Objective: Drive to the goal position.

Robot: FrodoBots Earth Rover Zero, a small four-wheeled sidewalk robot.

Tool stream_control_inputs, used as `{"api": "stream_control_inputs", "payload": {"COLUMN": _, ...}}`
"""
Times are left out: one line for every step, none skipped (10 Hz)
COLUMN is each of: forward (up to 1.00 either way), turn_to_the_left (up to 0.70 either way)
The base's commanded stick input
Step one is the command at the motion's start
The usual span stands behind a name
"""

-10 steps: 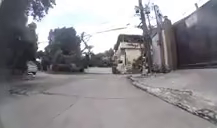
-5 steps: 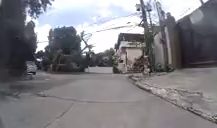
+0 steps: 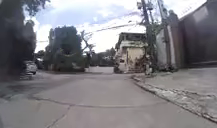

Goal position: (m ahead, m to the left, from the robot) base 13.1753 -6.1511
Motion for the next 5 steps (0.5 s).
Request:
{"api": "stream_control_inputs", "payload": {"forward": 0.5, "turn_to_the_left": 0.0}}
{"api": "stream_control_inputs", "payload": {"forward": 0.5, "turn_to_the_left": 0.0}}
{"api": "stream_control_inputs", "payload": {"forward": 0.5, "turn_to_the_left": 0.0}}
{"api": "stream_control_inputs", "payload": {"forward": 0.5, "turn_to_the_left": 0.0}}
{"api": "stream_control_inputs", "payload": {"forward": 0.5, "turn_to_the_left": 0.0}}
